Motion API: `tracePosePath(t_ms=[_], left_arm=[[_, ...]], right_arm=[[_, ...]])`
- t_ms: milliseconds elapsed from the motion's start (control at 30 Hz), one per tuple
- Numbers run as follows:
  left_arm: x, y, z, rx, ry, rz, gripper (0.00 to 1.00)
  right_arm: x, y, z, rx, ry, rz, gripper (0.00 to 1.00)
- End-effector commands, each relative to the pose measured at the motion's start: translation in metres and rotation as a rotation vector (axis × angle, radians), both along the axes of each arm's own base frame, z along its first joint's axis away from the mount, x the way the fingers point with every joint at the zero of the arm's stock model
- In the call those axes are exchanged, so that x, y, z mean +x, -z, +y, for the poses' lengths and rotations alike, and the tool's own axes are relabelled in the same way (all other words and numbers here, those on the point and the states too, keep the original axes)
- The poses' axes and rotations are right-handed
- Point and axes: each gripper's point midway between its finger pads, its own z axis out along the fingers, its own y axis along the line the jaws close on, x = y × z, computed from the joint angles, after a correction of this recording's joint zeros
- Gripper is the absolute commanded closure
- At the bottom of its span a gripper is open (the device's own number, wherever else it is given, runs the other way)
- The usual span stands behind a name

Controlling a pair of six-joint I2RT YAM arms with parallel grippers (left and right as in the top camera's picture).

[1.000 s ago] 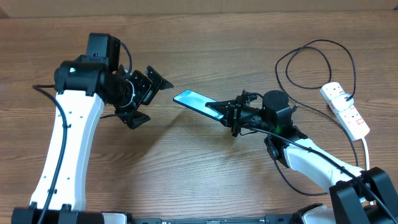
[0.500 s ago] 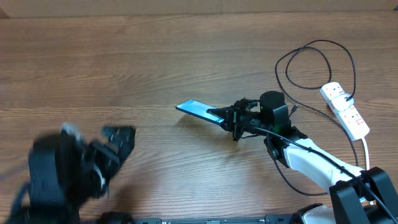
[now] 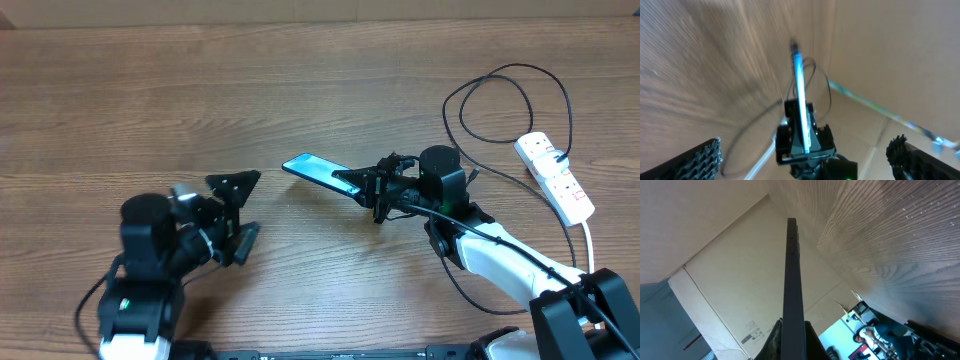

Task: Plug charger to phone and switch on socket
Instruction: 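Bring the left gripper back to grasp the phone's other end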

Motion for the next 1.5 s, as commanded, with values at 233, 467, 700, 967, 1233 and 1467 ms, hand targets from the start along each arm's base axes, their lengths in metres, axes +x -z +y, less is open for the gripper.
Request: tracePosePath(t_ms=[233,467,700,967,1233,1467], left_arm=[[0.03,0.018,-0.037,-0.282,0.133,0.161,0.04],[0.042,0.04,-0.06,-0.291,0.185,0.208,0.09],[0.063,0.035,-0.076,-0.297,0.238,0.09,0.15],[0.064,0.048,-0.076,-0.302,0.229,0.141,0.31],[0.068,0.05,-0.074,-0.256,0.228,0.092,0.44],[0.07,0.053,-0.076,-0.235,0.208,0.087,0.48]], right_arm=[[0.008,-0.013,-0.001,0.005,0.029,-0.049,0.96],[0.006,-0.015,0.004,0.011,0.016,-0.062,0.96],[-0.006,-0.02,0.023,0.018,-0.025,-0.094,0.96],[-0.014,-0.02,0.037,-0.041,-0.065,-0.237,0.96],[-0.006,-0.019,0.033,-0.16,-0.082,-0.481,0.96],[-0.005,-0.02,0.034,-0.167,-0.088,-0.514,0.96]])
